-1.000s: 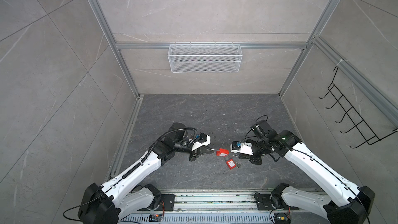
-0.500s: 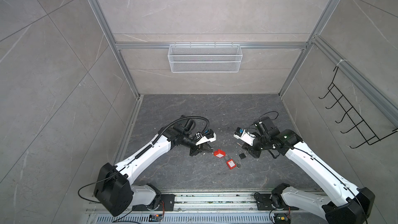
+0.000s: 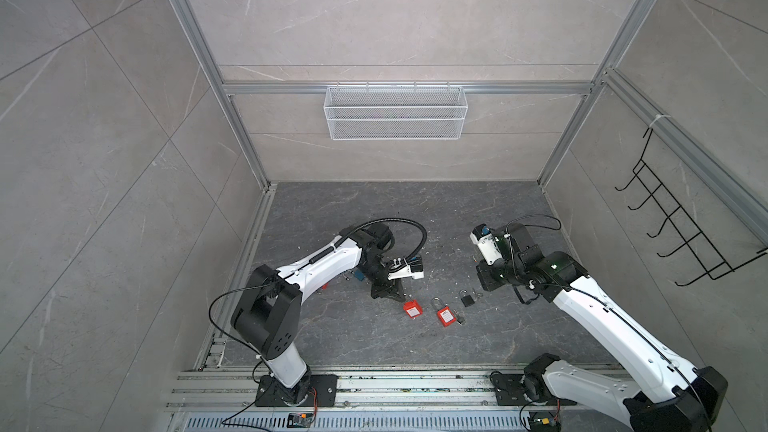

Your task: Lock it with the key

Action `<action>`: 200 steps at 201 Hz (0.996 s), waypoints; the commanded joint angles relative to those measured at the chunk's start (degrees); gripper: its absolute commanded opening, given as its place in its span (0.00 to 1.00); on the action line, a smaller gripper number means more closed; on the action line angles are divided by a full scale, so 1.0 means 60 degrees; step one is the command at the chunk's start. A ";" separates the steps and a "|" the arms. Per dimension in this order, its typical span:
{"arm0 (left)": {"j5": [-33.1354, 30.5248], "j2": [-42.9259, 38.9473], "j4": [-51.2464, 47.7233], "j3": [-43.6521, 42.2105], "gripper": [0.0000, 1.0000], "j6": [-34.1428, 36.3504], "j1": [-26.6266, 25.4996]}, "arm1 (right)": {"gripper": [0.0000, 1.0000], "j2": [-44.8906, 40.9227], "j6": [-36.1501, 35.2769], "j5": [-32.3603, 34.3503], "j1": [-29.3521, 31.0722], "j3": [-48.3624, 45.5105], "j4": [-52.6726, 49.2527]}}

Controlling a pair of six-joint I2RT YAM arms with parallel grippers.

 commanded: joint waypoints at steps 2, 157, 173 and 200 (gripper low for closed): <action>-0.0137 0.0375 -0.0657 0.0449 0.00 0.0321 -0.0243 | 0.00 -0.0406 0.1636 0.0450 0.0005 -0.0302 -0.0180; -0.0290 0.3163 -0.1501 0.2253 0.00 -0.0146 -0.1020 | 0.00 -0.0660 0.3781 0.0233 0.1203 -0.1793 0.0379; -0.0428 0.3195 -0.1224 0.2239 0.00 -0.0266 -0.1021 | 0.00 -0.0689 0.4061 0.0261 0.1382 -0.1892 0.0542; -0.0562 0.3323 -0.0870 0.2341 0.06 -0.0411 -0.1003 | 0.00 -0.0804 0.4585 0.0275 0.1737 -0.2080 0.0784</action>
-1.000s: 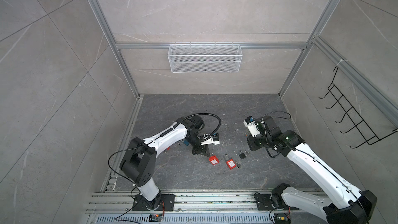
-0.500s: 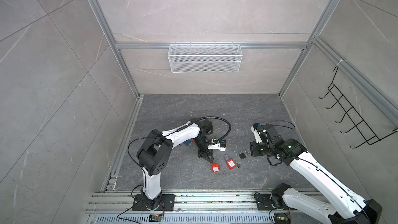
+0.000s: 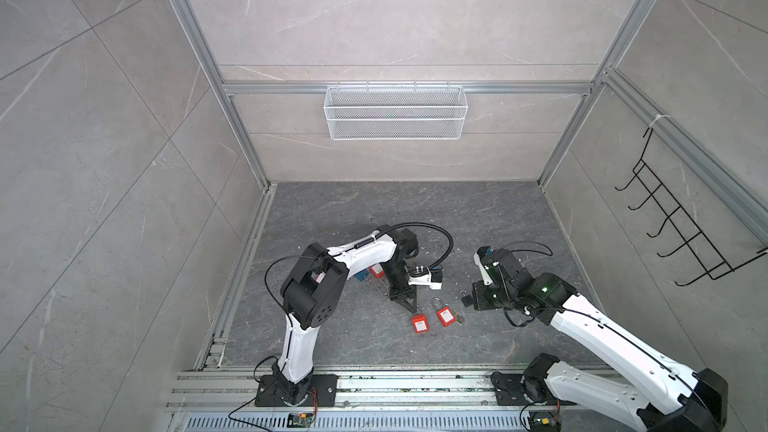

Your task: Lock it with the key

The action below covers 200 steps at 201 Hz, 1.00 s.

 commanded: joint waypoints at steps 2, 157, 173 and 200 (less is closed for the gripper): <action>-0.0420 0.0402 0.0484 0.0197 0.06 -0.0172 -0.0037 | 0.00 -0.0111 0.0727 0.0051 0.0298 -0.0231 0.0352; 0.0039 0.0043 0.1729 0.0329 0.41 -0.0684 0.0825 | 0.00 0.0989 0.2582 -0.0215 0.2602 -0.0518 0.0883; 0.0242 -0.0778 0.2296 -0.0231 0.41 -0.0923 0.1281 | 0.00 0.1477 0.2551 -0.0231 0.2982 -0.0361 0.0971; 0.0660 -0.2526 0.3921 -0.1733 0.41 -0.2087 0.2239 | 0.00 0.2657 0.2012 -0.0324 0.3470 0.0271 0.0992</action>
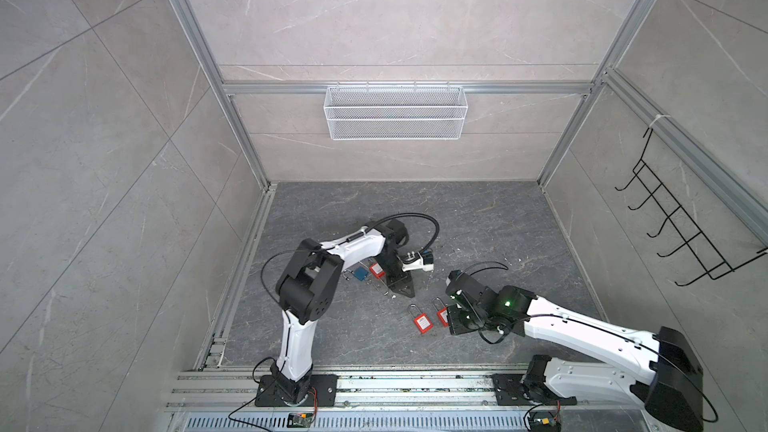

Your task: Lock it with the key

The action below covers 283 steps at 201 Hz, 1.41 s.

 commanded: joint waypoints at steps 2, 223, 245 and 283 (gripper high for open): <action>0.0911 -0.2056 0.1640 -0.1025 0.42 -0.1287 0.0847 | 0.00 0.0939 -0.0392 -0.0107 0.0354 0.0746 0.0156; -0.0438 -0.8589 0.5110 -0.6143 0.41 -0.4998 0.2113 | 0.06 0.4850 -0.1870 -0.0074 -0.0150 0.2705 -0.0261; -0.0439 -0.8666 0.5123 -0.6194 0.42 -0.5022 0.2122 | 0.08 0.5104 -0.1932 -0.0369 -0.0144 0.2947 -0.0376; -0.0468 -0.8763 0.5121 -0.6285 0.41 -0.5050 0.2113 | 0.12 0.5287 -0.1891 -0.0424 -0.0157 0.3181 -0.0643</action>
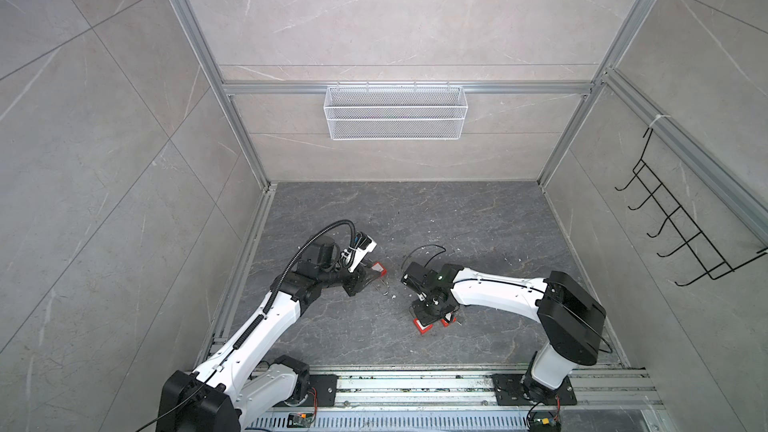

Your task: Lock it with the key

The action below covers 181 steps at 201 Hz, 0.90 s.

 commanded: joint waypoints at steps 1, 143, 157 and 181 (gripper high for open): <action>0.0089 -0.0259 0.0194 -0.0083 0.42 -0.0193 0.0026 | 0.12 0.0208 0.0139 -0.0151 0.0003 0.0234 -0.0459; -0.3196 -0.1068 -0.0187 0.0636 0.53 -0.2305 0.0040 | 0.54 -0.0541 -0.1483 0.1957 -0.0004 0.1675 0.0191; -0.3775 -0.1132 -0.0155 0.0548 0.57 -0.2552 0.0048 | 0.56 0.0079 -0.1785 0.1890 -0.0001 0.2387 0.0274; -0.4634 -0.1371 -0.0324 0.0574 0.56 -0.3190 0.0092 | 0.60 0.1036 -0.2355 0.1563 0.0005 0.3408 0.0739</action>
